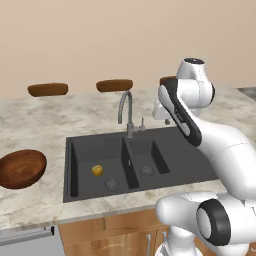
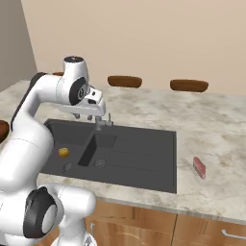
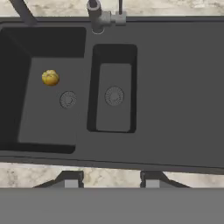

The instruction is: Pick the squash from the sink and place it in the bowl. Then pick the bowl and place it in the microwave. Then close the microwave door and press the start button.

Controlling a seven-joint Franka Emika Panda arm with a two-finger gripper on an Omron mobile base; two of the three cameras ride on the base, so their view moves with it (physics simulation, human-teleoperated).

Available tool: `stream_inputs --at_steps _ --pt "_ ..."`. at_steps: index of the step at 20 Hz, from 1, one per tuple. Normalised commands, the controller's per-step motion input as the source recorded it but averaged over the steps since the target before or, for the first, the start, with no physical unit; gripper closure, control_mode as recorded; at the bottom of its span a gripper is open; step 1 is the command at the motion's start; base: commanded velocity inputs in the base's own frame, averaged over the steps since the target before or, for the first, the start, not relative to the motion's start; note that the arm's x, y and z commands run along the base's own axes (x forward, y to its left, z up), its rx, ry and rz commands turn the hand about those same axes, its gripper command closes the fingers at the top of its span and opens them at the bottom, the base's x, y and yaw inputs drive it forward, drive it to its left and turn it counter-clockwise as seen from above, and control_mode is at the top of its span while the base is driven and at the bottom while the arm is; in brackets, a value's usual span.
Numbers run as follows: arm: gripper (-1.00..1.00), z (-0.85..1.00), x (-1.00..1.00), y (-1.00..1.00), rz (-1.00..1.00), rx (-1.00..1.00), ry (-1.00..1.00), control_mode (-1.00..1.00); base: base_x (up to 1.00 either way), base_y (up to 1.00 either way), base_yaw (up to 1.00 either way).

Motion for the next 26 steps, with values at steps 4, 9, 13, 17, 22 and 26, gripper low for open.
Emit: stream_inputs --at_steps 4,9,13,17,22,26 --pt "-1.00 0.00 -0.56 0.30 0.11 -0.03 -0.02 -1.00 0.00 0.00 0.00" --pt "-1.00 -0.16 -0.15 1.00 0.37 -0.18 0.01 -1.00 0.00 0.00 0.00" --pt "-1.00 -0.31 0.00 1.00 0.43 -0.11 0.06 -1.00 0.00 0.00 0.00" --pt "-1.00 -0.70 0.00 1.00 0.26 -0.03 0.02 -1.00 0.00 0.00 0.00" --pt "-1.00 -0.83 0.00 0.98 0.12 -0.07 0.05 -1.00 0.00 0.00 0.00" --pt "-1.00 -0.80 0.15 0.49 0.06 -0.09 0.06 -1.00 0.00 0.00 0.00"
